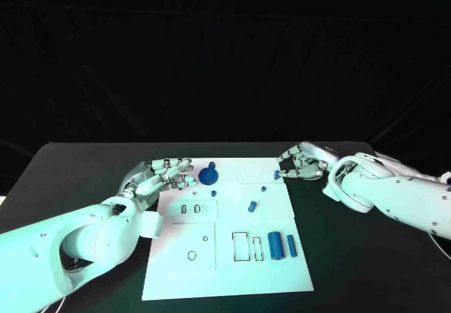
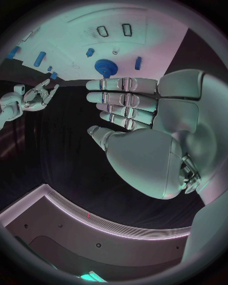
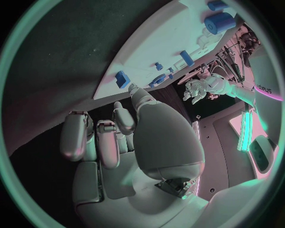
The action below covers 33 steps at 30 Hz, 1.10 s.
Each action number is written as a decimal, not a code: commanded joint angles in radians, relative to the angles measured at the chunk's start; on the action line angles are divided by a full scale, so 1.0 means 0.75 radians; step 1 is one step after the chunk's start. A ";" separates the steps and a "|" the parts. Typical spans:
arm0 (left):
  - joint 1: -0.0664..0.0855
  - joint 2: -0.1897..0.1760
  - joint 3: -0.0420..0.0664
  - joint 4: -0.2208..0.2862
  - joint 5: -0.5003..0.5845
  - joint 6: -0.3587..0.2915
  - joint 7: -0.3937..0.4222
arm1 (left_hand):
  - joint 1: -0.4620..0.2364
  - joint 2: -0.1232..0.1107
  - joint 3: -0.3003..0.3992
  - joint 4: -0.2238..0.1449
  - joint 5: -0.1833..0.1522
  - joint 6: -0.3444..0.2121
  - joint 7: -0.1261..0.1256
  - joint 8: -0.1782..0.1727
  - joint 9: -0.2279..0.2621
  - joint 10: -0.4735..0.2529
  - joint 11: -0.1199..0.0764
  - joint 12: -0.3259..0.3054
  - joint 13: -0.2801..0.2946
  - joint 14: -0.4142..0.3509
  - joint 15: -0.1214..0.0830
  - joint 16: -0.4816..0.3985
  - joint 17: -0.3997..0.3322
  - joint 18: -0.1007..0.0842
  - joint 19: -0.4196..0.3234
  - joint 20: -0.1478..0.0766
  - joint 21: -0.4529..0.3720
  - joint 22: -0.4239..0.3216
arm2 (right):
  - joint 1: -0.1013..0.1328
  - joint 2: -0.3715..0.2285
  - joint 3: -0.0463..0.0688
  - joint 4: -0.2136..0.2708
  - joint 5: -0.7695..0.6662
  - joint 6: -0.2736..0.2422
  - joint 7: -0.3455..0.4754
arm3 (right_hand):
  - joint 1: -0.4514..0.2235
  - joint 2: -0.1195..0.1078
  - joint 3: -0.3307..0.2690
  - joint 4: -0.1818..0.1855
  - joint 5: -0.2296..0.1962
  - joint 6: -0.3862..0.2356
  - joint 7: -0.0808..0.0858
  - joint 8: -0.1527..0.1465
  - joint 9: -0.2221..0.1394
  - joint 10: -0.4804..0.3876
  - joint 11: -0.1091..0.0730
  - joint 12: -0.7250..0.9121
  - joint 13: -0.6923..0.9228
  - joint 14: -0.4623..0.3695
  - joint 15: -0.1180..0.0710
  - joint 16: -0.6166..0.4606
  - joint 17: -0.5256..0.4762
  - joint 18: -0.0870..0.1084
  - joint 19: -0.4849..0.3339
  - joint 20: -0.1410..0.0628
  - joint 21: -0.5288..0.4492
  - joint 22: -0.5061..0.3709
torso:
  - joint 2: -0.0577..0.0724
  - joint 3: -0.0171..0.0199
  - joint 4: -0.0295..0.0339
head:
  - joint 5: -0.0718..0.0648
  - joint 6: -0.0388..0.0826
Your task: Assemble the parts on the task board
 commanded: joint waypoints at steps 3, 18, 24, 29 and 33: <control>0.001 0.004 0.001 -0.002 -0.008 0.030 0.009 | 0.012 0.001 -0.001 -0.006 -0.004 -0.001 0.004 -0.008 0.000 -0.001 0.001 -0.005 -0.001 -0.001 0.005 -0.004 0.001 0.014 0.009 -0.003 -0.007 -0.002 | -0.010 0.012 0.001 -0.027 0.023 0.047 0.041 | 0.007 -0.009 0.001 -0.007 0.008 0.010 0.001 0.001 -0.001 -0.006 0.000 -0.005 -0.001 0.112 0.004 -0.004 0.225 -0.017 -0.005 -0.002 0.001 -0.002 | 0.000 -0.0034 -0.0001 | -0.003 -0.006; 0.001 0.003 0.001 -0.005 -0.008 0.031 0.008 | 0.012 0.001 -0.001 -0.006 -0.004 -0.001 0.004 -0.008 0.000 -0.001 0.001 -0.005 -0.001 -0.001 0.005 -0.004 0.001 0.014 0.009 -0.003 -0.007 -0.002 | -0.040 0.050 0.001 -0.060 0.031 0.081 0.040 | 0.009 -0.001 0.001 -0.008 0.009 0.021 0.001 0.006 0.001 0.009 -0.001 0.018 0.022 0.112 0.004 -0.003 0.227 -0.017 -0.005 -0.001 0.001 0.000 | -0.002 -0.0037 0.0023 | 0.002 -0.016; 0.001 0.003 0.001 -0.007 -0.008 0.030 0.007 | 0.012 0.001 -0.001 -0.006 -0.004 -0.001 0.004 -0.008 0.000 -0.001 0.001 -0.005 -0.001 -0.001 0.005 -0.004 0.001 0.014 0.009 -0.003 -0.007 -0.002 | -0.045 0.061 0.001 -0.070 0.032 0.086 0.035 | 0.010 0.009 0.001 -0.009 0.009 0.036 -0.002 0.012 0.003 0.017 -0.003 0.030 0.033 0.112 0.002 -0.002 0.229 -0.017 -0.004 -0.002 0.002 0.002 | -0.003 -0.0037 0.0004 | 0.001 -0.018; 0.001 0.003 0.001 -0.007 -0.008 0.031 0.007 | 0.012 0.001 -0.001 -0.006 -0.004 -0.001 0.004 -0.008 0.000 -0.001 0.001 -0.005 -0.001 -0.001 0.005 -0.004 0.001 0.014 0.009 -0.003 -0.007 -0.002 | -0.047 0.070 0.001 -0.078 0.032 0.086 0.031 | 0.012 0.024 0.005 -0.011 0.007 0.063 -0.007 0.024 0.007 0.028 -0.008 0.046 0.048 0.114 -0.001 0.000 0.234 -0.018 -0.003 -0.005 0.005 0.006 | -0.003 -0.0033 -0.0012 | 0.003 -0.018; 0.001 0.003 0.001 -0.007 -0.008 0.032 0.006 | 0.012 0.001 -0.001 -0.006 -0.004 -0.001 0.004 -0.008 0.000 -0.001 0.001 -0.005 -0.001 -0.001 0.005 -0.004 0.001 0.014 0.009 -0.003 -0.007 -0.002 | -0.047 0.075 0.001 -0.082 0.032 0.082 0.024 | 0.019 0.048 0.019 -0.015 -0.023 0.101 -0.017 0.039 0.011 0.037 -0.016 0.058 0.060 0.114 -0.008 0.002 0.237 -0.018 0.000 -0.010 0.008 0.012 | -0.003 -0.0032 -0.0004 | 0.001 -0.021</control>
